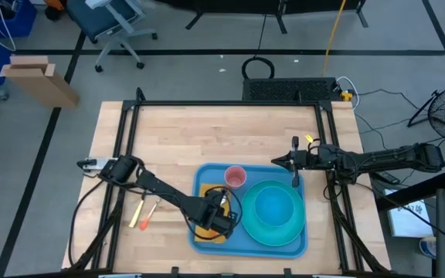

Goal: Set up tray
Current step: Put the spoon on top of the yellow napkin, then put the fork on top of the yellow napkin, then put the knife on top of the yellow napkin

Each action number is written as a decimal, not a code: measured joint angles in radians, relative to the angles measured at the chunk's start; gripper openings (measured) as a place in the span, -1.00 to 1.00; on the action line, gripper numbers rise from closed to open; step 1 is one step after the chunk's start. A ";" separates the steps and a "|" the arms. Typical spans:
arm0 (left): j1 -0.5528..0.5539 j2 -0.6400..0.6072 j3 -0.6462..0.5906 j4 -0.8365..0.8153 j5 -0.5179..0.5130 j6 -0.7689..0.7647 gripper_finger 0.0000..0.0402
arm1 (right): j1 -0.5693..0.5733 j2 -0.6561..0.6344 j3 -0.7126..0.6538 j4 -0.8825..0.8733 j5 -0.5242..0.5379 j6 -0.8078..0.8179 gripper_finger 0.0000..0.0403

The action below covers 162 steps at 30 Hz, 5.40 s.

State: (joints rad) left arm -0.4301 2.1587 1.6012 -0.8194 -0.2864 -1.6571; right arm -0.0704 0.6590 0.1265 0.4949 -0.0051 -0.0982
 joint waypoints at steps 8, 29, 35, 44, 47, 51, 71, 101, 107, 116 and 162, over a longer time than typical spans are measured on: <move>0.005 0.006 0.000 0.017 0.005 0.018 -0.38 | 0.000 0.000 0.000 -0.001 0.000 0.007 -1.00; -0.153 -0.330 0.002 -0.650 0.000 0.238 -0.01 | 0.000 -0.004 0.000 -0.022 -0.044 0.008 -1.00; -0.218 -0.451 -0.125 -0.689 0.031 0.103 0.00 | 0.000 -0.004 0.000 -0.026 -0.079 0.025 -1.00; -0.254 -0.567 -0.532 -0.338 0.187 0.067 -0.15 | 0.000 -0.005 0.000 -0.040 -0.105 0.060 -1.00; -0.247 -0.590 -0.623 -0.242 0.197 0.076 -0.20 | 0.000 -0.004 0.000 -0.040 -0.104 0.060 -1.00; -0.236 -0.603 -0.692 -0.224 0.247 0.061 -0.22 | 0.000 -0.005 0.000 -0.040 -0.103 0.060 -1.00; -0.203 -0.612 -0.896 0.082 0.285 0.065 -0.24 | 0.000 -0.004 0.000 -0.037 -0.101 0.060 -1.00; -0.151 -0.599 -0.482 -0.050 -0.059 -0.024 -0.95 | 0.000 -0.004 0.000 -0.042 -0.104 0.053 -1.00; -0.102 -0.588 -0.415 0.150 -0.160 0.067 -0.95 | 0.000 -0.004 0.000 -0.040 -0.104 0.056 -1.00; -0.022 -0.444 -0.415 0.335 -0.096 0.177 -0.95 | 0.000 -0.004 0.000 -0.058 -0.105 0.060 -1.00; -0.006 -0.254 -0.414 0.404 0.081 0.029 -0.31 | 0.000 -0.007 0.000 -0.071 -0.104 0.079 -1.00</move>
State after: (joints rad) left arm -0.4366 1.9046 1.1870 -0.4157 -0.2054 -1.6283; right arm -0.0704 0.6518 0.1263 0.4236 -0.1093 -0.0193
